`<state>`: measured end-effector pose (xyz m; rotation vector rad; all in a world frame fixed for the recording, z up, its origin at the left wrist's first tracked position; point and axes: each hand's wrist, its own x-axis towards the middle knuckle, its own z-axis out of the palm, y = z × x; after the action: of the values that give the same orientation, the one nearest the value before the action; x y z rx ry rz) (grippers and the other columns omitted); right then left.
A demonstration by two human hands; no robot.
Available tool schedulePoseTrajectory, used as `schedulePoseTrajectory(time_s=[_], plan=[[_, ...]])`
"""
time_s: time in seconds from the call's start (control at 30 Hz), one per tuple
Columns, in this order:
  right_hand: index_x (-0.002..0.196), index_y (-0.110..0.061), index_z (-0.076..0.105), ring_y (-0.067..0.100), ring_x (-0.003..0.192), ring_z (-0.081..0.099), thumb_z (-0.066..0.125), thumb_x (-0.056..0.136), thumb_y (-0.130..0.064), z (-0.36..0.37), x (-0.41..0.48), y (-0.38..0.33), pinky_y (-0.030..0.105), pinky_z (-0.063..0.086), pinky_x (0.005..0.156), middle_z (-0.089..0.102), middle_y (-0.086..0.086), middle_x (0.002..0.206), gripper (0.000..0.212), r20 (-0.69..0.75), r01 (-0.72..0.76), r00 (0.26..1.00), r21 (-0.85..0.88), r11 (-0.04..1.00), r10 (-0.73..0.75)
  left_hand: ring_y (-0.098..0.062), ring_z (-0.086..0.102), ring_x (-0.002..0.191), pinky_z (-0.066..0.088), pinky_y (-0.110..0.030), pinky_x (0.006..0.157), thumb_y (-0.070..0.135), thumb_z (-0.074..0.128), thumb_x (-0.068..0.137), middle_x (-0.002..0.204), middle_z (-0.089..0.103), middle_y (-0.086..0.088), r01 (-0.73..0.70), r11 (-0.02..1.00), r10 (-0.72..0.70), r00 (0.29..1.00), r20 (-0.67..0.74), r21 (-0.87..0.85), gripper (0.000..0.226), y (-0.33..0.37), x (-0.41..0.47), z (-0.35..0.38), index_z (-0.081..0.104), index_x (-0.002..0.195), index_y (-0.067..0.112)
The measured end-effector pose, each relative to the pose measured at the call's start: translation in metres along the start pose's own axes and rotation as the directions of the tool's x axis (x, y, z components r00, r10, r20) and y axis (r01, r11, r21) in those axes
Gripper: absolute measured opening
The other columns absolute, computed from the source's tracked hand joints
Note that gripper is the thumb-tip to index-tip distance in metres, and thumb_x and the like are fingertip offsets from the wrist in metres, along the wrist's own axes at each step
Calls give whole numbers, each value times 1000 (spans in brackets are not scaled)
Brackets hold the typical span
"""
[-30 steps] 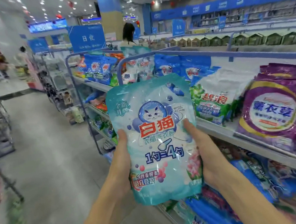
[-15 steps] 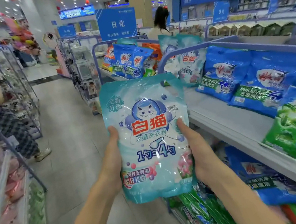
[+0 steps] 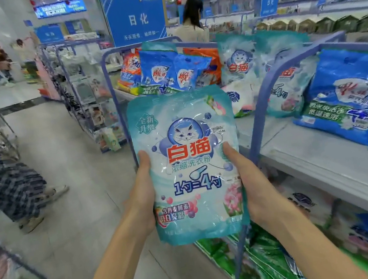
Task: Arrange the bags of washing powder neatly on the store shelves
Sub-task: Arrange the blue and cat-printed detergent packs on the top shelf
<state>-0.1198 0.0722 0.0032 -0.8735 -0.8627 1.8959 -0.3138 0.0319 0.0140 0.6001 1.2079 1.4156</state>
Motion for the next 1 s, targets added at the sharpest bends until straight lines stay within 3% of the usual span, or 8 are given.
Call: schedulePoseTrajectory(time_s=[0.07,0.23,0.47,0.63,0.77,0.9,1.0], plan=[[128,-19,71,40,115,69,63,92,-58,15,27,-4,61,47,107,72,17,124,54,-63,19,998,0,1000,-19,-34,76,96,62,-44,79,72,36,95,108,77,-14,6,1000,-7,999,42,24,65,17,39,-9,70,123,24],[125,-20,72,36,107,73,61,92,-59,30,87,-19,56,52,102,76,14,116,52,-189,90,977,-49,995,-97,-38,71,109,51,-56,102,82,43,85,119,73,-18,61,997,-68,988,141,50,78,38,123,-10,67,132,24],[118,-16,74,34,103,75,63,93,-55,19,177,-49,55,53,102,77,14,111,48,-329,238,915,-33,971,-235,-24,77,94,55,-39,81,66,42,97,109,78,-8,-26,999,13,968,250,48,52,65,233,26,75,108,26],[122,-15,72,33,103,75,62,94,-54,9,219,-82,54,55,98,78,13,109,49,-425,330,849,-37,943,-314,-24,76,100,54,-43,96,70,40,96,109,78,-6,-40,992,-2,943,333,121,57,84,297,66,75,109,27],[115,-22,75,35,107,73,65,92,-52,-2,234,-107,59,52,102,77,13,113,40,-540,422,756,-31,906,-370,-29,74,105,53,-51,101,78,44,89,114,76,-11,-14,989,-56,886,461,147,71,89,339,107,69,126,24],[121,-22,74,33,107,73,64,93,-52,-14,238,-126,57,54,99,77,11,114,41,-661,507,612,-94,857,-435,-26,75,102,56,-46,96,72,38,96,111,78,-8,-26,979,-101,797,595,201,64,87,368,152,69,124,24],[113,-21,76,30,98,76,65,93,-53,-20,235,-137,53,59,91,79,7,105,39,-761,524,418,-244,816,-496,-21,74,105,54,-43,99,75,39,94,114,77,-4,-70,967,-123,717,686,246,64,86,380,184,75,116,27]])
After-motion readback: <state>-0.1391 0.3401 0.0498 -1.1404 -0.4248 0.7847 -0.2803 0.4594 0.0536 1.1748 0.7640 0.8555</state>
